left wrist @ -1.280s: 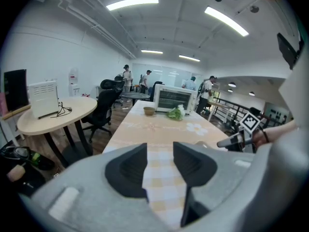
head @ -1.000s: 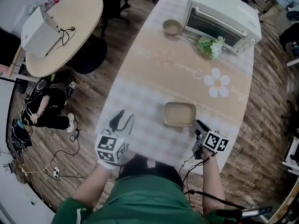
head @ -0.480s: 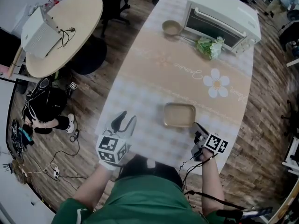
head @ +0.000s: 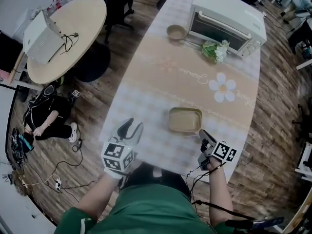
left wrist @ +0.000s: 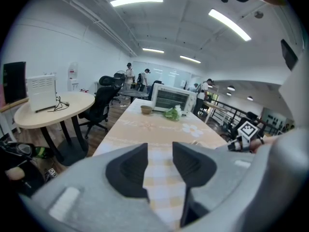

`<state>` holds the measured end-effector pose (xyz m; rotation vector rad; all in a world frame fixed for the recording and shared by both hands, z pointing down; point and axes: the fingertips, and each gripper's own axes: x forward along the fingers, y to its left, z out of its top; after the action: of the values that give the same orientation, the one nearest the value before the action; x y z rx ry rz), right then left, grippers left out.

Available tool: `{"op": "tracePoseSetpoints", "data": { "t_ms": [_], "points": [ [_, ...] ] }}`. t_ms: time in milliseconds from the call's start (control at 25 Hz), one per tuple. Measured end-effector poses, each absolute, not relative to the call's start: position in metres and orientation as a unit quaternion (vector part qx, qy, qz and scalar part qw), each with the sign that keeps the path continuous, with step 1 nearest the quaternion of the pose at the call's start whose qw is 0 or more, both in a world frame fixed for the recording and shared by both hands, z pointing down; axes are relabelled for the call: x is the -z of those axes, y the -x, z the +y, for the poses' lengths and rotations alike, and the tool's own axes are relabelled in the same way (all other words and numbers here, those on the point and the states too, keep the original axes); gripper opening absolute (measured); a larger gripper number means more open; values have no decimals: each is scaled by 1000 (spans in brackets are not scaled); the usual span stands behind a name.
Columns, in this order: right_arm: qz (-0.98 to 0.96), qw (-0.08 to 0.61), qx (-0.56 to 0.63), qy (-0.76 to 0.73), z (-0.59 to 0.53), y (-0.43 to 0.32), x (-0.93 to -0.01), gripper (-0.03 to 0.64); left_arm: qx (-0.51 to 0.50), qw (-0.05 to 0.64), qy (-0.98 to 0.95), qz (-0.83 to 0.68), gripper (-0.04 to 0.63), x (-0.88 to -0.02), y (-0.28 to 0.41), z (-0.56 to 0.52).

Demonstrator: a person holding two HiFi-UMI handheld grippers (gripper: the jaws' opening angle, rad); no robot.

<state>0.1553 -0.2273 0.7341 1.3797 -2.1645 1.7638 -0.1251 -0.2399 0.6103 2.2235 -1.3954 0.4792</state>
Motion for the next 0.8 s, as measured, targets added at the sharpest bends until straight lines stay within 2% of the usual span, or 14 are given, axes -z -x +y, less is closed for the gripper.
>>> {"op": "tracePoseSetpoints", "data": {
  "t_ms": [240, 800],
  "points": [
    [-706, 4, -554, -442, -218, -153, -714, 44, -167, 228, -815, -506, 155, -599, 121, -232],
    [-712, -78, -525, -460, -206, -157, -641, 43, -152, 214, -823, -504, 144, -569, 123, -208]
  ]
}}
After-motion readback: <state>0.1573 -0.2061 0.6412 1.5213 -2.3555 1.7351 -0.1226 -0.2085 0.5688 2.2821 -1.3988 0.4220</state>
